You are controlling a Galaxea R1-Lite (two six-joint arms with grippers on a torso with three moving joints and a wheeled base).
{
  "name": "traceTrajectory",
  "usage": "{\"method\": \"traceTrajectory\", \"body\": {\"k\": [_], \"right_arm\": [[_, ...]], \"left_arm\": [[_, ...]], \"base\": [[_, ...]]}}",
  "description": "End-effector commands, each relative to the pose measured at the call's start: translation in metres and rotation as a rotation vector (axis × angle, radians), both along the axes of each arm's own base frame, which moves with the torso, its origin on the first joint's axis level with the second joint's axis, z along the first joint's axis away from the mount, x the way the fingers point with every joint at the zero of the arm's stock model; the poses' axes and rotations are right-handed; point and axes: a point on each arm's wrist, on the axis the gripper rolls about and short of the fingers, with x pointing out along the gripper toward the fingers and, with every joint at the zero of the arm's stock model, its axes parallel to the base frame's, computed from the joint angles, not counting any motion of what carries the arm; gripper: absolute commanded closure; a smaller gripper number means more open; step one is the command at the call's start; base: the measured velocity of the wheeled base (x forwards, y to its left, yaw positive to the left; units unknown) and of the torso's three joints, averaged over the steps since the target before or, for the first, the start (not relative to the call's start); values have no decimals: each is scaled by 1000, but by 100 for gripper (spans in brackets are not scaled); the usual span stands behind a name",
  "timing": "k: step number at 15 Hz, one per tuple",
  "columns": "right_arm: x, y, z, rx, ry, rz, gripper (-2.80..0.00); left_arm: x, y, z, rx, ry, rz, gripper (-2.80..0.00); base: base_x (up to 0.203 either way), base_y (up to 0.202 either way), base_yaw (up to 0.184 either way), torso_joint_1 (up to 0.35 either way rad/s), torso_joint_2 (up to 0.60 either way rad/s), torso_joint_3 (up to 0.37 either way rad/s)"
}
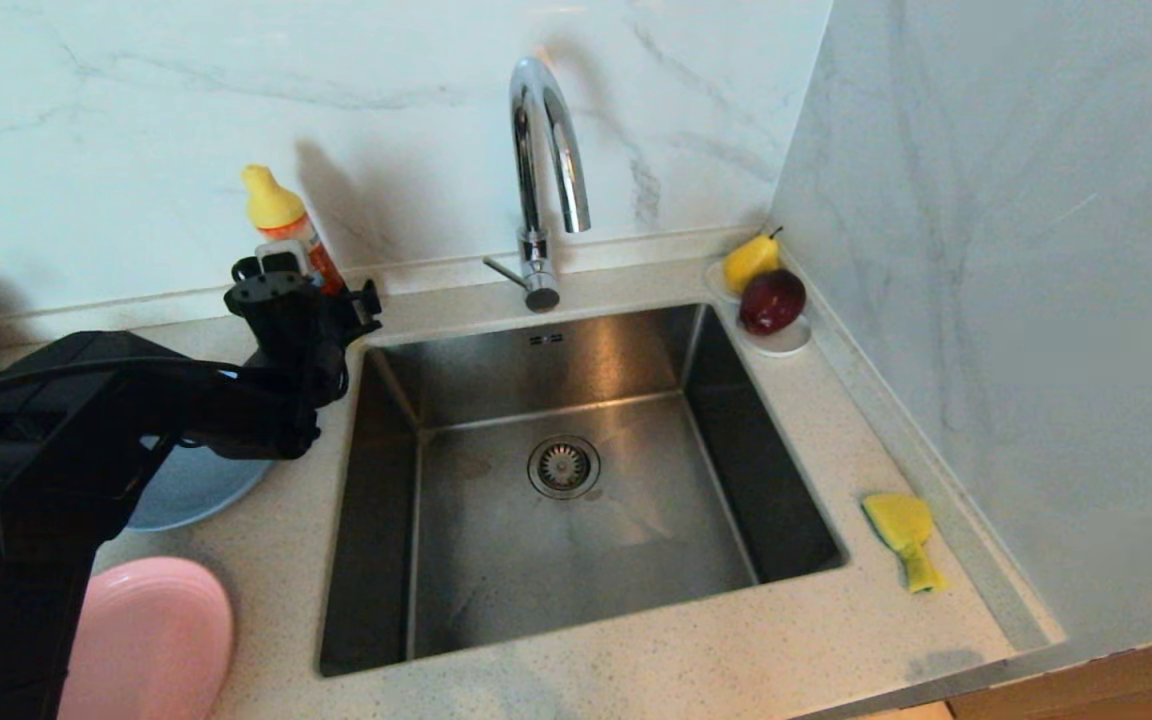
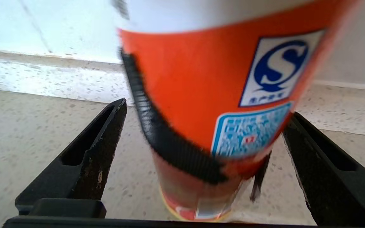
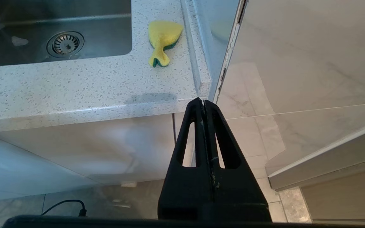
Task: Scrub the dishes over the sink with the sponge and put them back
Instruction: Grab the dish soap
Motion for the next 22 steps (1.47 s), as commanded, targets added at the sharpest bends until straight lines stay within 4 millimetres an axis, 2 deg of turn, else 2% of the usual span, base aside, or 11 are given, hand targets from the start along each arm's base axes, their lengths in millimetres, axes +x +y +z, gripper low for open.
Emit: {"method": "traceTrajectory", "body": {"k": [1, 8, 13, 14, 22], "right_arm": [[0, 0, 0, 0, -1, 0, 0], [0, 0, 0, 0, -1, 0, 0], [0, 0, 0, 0, -1, 0, 0], [0, 0, 0, 0, -1, 0, 0], [0, 0, 0, 0, -1, 0, 0]], "left_arm": [[9, -1, -1, 0, -15, 2, -280], [21, -4, 8, 1, -21, -4, -280], [26, -4, 4, 1, -21, -1, -280], [26, -4, 4, -1, -20, 11, 0], [29, -4, -3, 6, -11, 21, 0]], "base": [[0, 0, 0, 0, 0, 0], [0, 0, 0, 0, 0, 0], [0, 0, 0, 0, 0, 0], [0, 0, 0, 0, 0, 0], [0, 0, 0, 0, 0, 0]]}}
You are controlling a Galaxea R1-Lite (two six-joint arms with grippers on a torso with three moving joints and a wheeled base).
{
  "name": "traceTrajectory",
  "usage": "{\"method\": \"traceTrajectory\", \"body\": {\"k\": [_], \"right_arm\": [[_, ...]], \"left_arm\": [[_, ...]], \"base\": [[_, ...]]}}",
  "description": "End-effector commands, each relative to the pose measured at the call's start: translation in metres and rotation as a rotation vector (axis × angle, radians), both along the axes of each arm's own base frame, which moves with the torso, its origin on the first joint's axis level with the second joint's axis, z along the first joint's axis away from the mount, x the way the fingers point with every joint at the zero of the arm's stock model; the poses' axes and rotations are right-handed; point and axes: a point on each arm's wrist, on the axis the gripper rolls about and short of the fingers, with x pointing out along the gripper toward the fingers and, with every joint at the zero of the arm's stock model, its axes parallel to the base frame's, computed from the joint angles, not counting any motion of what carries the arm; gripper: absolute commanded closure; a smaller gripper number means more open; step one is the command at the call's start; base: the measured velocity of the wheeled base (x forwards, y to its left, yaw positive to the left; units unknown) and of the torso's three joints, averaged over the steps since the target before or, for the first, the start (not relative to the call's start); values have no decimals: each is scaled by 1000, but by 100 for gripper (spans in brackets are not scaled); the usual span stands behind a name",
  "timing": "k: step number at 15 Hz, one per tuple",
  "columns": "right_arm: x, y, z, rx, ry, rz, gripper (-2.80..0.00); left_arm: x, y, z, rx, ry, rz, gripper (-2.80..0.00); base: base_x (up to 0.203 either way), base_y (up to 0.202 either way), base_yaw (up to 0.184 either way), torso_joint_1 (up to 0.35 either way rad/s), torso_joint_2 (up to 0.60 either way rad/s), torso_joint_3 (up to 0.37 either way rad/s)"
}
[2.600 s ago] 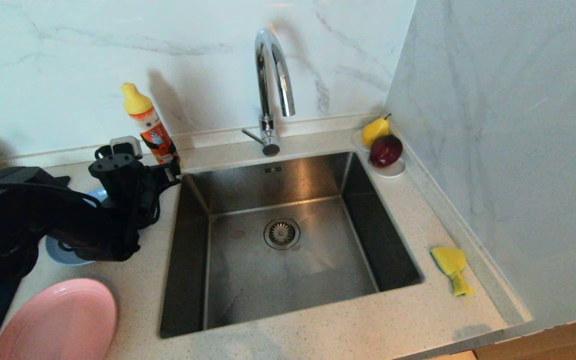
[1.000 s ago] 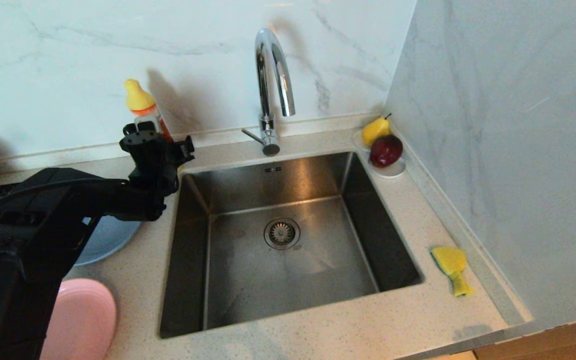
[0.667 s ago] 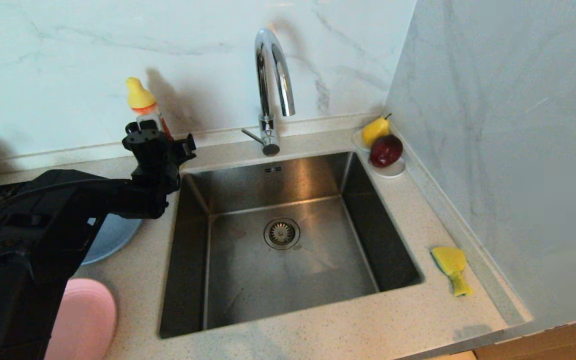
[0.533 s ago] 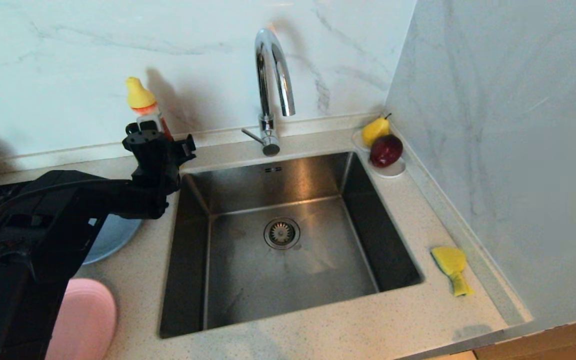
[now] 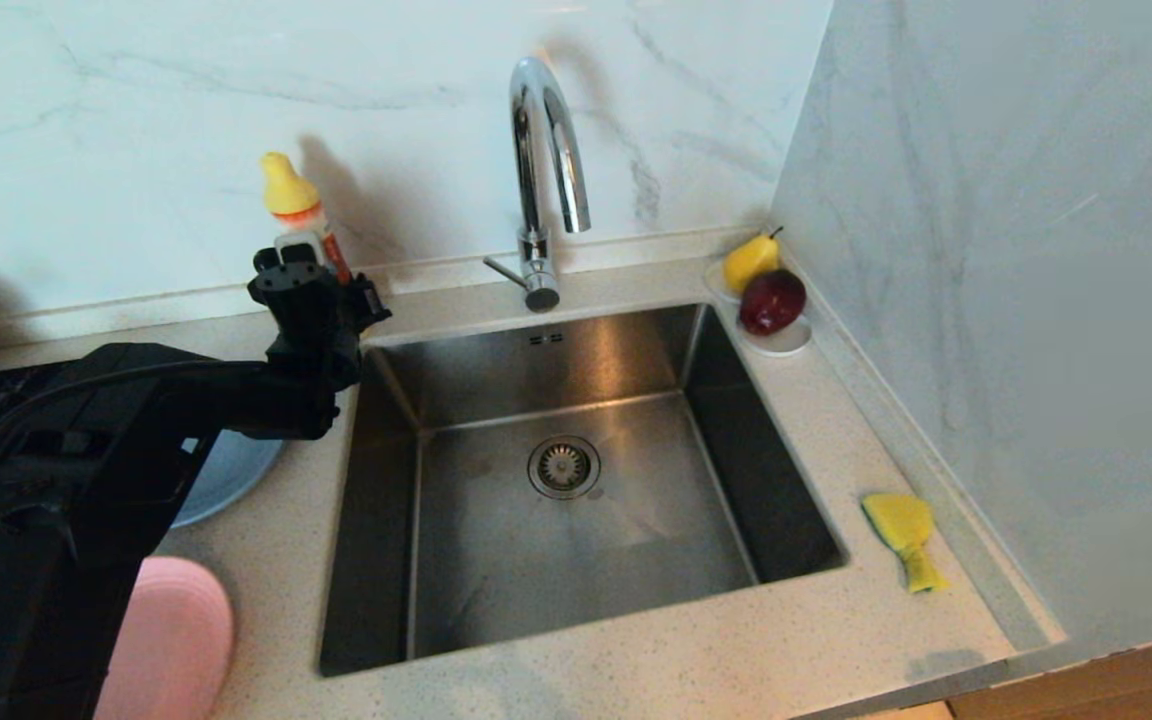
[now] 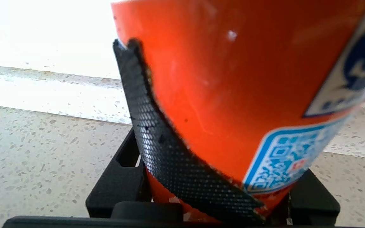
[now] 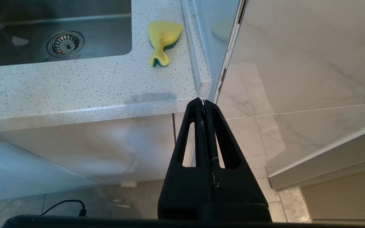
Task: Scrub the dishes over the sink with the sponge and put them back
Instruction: Grab the dish soap
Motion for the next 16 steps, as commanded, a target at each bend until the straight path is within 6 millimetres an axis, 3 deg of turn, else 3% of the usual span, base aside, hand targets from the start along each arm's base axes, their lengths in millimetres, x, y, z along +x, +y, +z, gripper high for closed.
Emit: {"method": "traceTrajectory", "body": {"k": [1, 4, 8, 14, 16], "right_arm": [[0, 0, 0, 0, -1, 0, 0], [0, 0, 0, 0, -1, 0, 0], [0, 0, 0, 0, -1, 0, 0], [0, 0, 0, 0, -1, 0, 0], [0, 0, 0, 0, -1, 0, 0]], "left_arm": [[2, 0, -4, -1, -4, 6, 0], [-1, 2, 8, -10, -29, 39, 0], [-19, 3, 46, -24, -82, 70, 0], [-70, 5, 86, -34, -85, 81, 0], [-100, 5, 109, -32, -100, 83, 0]], "base": [[0, 0, 0, 0, 0, 0], [0, 0, 0, 0, 0, 0], [0, 0, 0, 0, 0, 0], [0, 0, 0, 0, 0, 0], [0, 0, 0, 0, 0, 0]]}}
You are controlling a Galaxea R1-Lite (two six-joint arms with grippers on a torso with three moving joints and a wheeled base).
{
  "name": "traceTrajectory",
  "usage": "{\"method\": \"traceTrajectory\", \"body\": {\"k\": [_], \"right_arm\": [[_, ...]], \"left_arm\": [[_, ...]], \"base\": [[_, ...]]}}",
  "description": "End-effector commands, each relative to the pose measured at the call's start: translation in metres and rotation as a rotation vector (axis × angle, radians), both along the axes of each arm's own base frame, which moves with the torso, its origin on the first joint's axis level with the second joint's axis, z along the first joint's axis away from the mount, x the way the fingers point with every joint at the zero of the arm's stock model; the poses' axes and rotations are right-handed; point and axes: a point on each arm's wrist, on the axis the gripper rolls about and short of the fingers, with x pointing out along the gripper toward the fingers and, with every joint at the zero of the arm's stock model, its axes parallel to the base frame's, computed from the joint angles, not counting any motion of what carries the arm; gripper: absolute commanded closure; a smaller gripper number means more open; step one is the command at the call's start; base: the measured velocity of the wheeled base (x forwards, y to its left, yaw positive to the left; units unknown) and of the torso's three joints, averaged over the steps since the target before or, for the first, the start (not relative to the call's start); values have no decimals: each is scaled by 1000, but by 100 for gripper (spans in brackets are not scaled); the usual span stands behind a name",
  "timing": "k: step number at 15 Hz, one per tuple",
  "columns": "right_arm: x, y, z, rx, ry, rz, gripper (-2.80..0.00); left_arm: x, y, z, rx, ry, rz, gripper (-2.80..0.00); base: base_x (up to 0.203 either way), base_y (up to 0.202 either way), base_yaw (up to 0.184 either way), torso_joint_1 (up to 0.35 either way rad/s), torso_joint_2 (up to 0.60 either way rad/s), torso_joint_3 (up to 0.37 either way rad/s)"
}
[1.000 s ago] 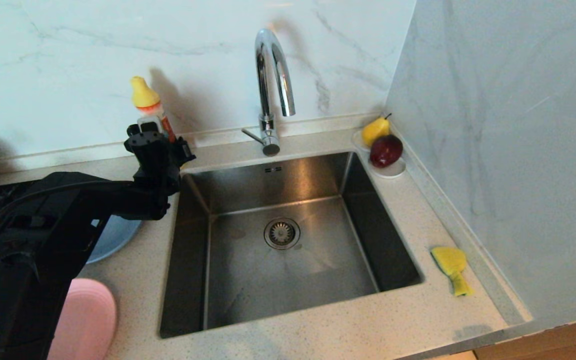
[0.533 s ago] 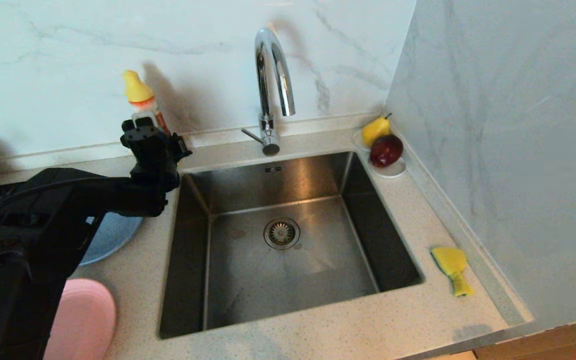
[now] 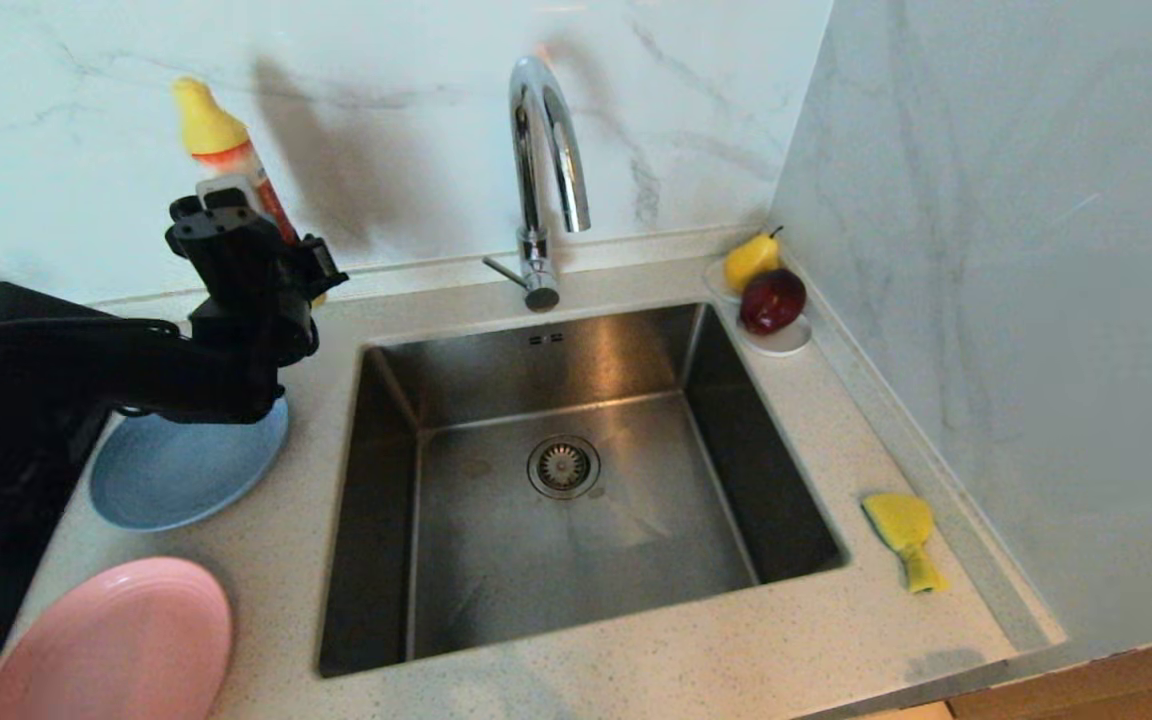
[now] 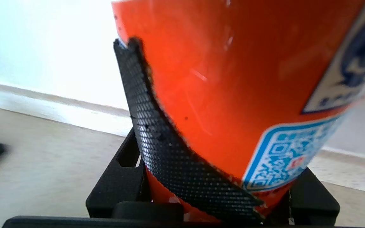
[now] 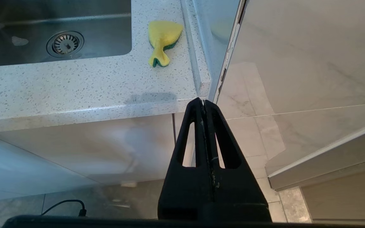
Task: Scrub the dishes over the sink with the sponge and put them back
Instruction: Grab the dish soap, then squeeze it onto the sponge
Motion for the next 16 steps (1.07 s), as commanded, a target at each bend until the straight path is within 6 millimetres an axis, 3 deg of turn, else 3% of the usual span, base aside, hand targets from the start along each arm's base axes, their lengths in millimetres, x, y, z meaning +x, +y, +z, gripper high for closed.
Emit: {"method": "traceTrajectory", "body": {"k": [1, 10, 16], "right_arm": [[0, 0, 0, 0, -2, 0, 0], [0, 0, 0, 0, -2, 0, 0], [0, 0, 0, 0, -2, 0, 0]], "left_arm": [[-47, 0, 48, 2, -69, 0, 0], [-204, -10, 124, 171, -95, -96, 0], [-280, -33, 160, 225, -24, -306, 0]], "base": [[0, 0, 0, 0, 0, 0], [0, 0, 0, 0, 0, 0], [0, 0, 0, 0, 0, 0]]}}
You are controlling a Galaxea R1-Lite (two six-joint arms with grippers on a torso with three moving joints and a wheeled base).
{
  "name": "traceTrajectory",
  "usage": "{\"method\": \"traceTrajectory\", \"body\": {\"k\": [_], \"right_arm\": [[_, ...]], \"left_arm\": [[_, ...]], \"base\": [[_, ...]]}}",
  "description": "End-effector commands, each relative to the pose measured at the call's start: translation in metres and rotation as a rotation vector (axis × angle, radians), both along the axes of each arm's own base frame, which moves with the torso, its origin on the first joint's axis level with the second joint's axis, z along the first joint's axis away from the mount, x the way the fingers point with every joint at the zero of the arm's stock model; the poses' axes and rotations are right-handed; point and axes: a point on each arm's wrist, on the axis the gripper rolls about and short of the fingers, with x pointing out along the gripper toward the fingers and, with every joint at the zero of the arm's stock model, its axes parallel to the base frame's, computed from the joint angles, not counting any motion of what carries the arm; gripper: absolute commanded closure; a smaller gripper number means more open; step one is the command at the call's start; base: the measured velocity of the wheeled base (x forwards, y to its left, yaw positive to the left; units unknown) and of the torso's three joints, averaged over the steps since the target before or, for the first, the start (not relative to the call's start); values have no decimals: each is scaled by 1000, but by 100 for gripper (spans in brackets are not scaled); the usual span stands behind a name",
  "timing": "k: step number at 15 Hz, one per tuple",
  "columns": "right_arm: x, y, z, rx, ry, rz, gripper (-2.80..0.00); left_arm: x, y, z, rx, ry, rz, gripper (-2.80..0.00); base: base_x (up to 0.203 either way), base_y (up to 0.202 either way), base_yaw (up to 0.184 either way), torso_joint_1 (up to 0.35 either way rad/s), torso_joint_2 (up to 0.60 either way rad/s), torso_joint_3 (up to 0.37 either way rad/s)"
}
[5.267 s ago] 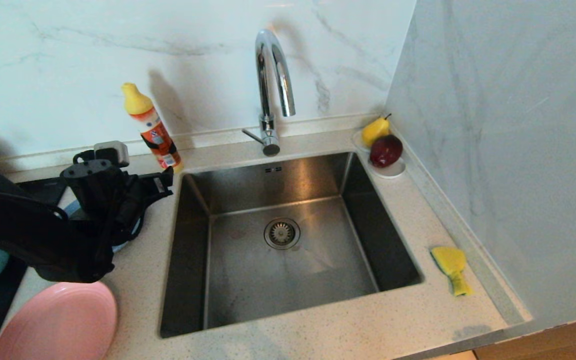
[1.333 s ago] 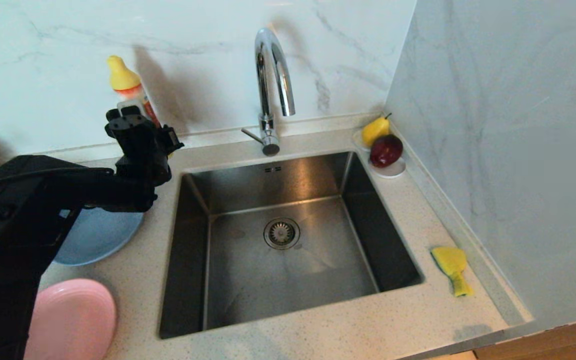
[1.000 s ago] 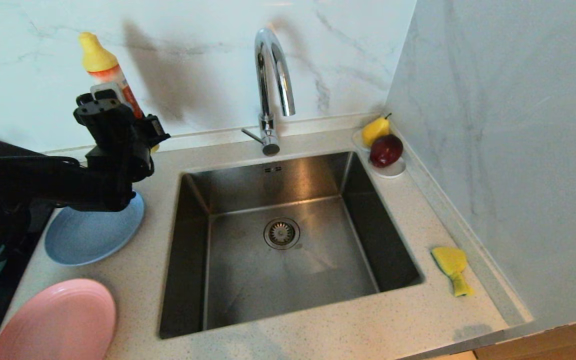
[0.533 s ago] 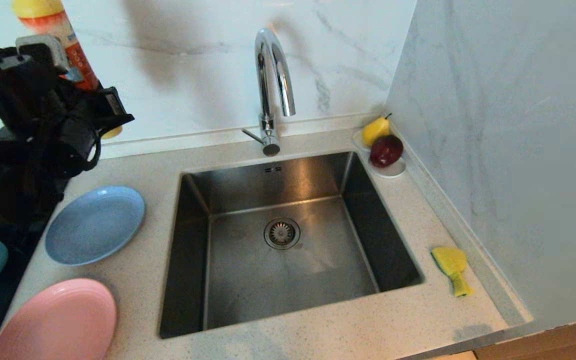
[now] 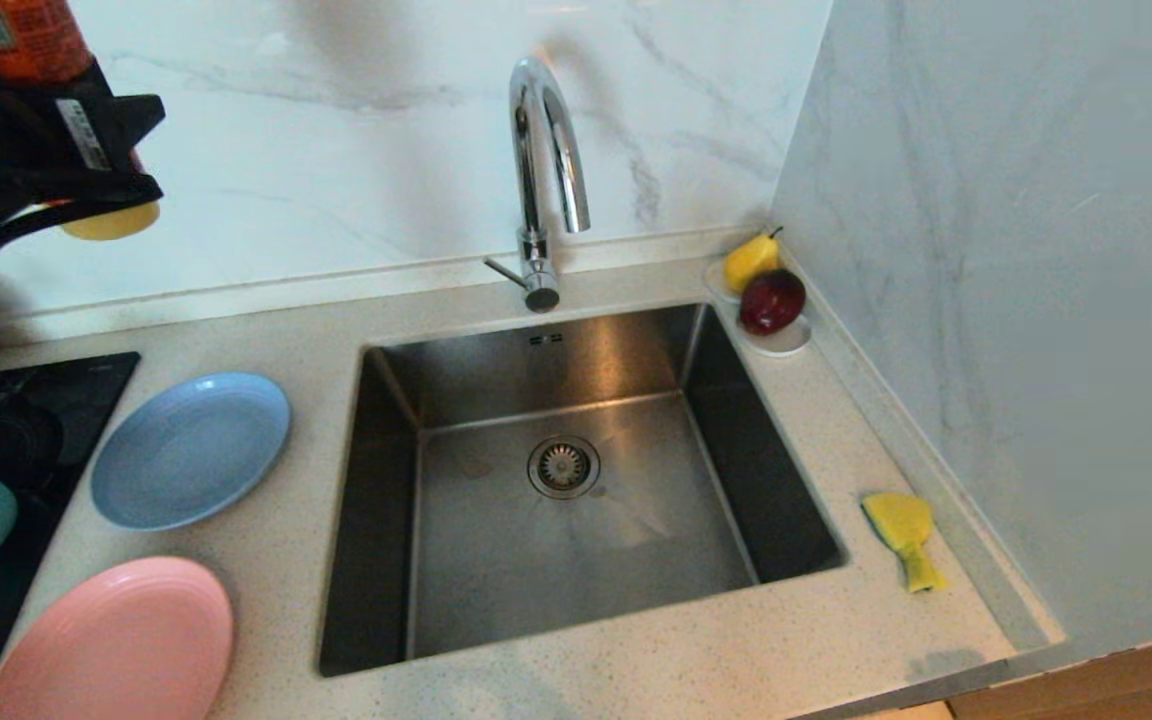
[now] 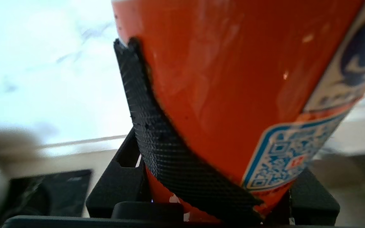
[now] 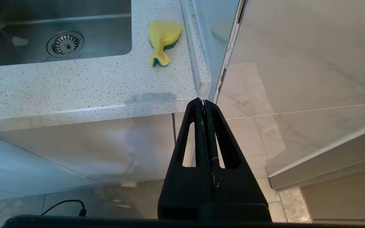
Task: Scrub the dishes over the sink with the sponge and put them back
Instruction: Squeeze it onto the sponge
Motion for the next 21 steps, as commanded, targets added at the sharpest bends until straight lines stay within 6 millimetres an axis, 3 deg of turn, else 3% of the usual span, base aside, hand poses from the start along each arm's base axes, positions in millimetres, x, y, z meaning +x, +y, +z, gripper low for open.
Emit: {"method": "traceTrajectory", "body": {"k": [1, 12, 18, 21], "right_arm": [[0, 0, 0, 0, -1, 0, 0], [0, 0, 0, 0, -1, 0, 0], [0, 0, 0, 0, -1, 0, 0], [0, 0, 0, 0, -1, 0, 0]], "left_arm": [[-39, -5, 21, -2, -43, -69, 0], [-47, -56, 28, 109, 34, -318, 0], [-23, -92, 64, 152, 0, -378, 0], [-2, -128, 57, 206, 46, -438, 0]], "base": [[0, 0, 0, 0, 0, 0], [0, 0, 0, 0, 0, 0], [0, 0, 0, 0, 0, 0], [0, 0, 0, 0, 0, 0]]}}
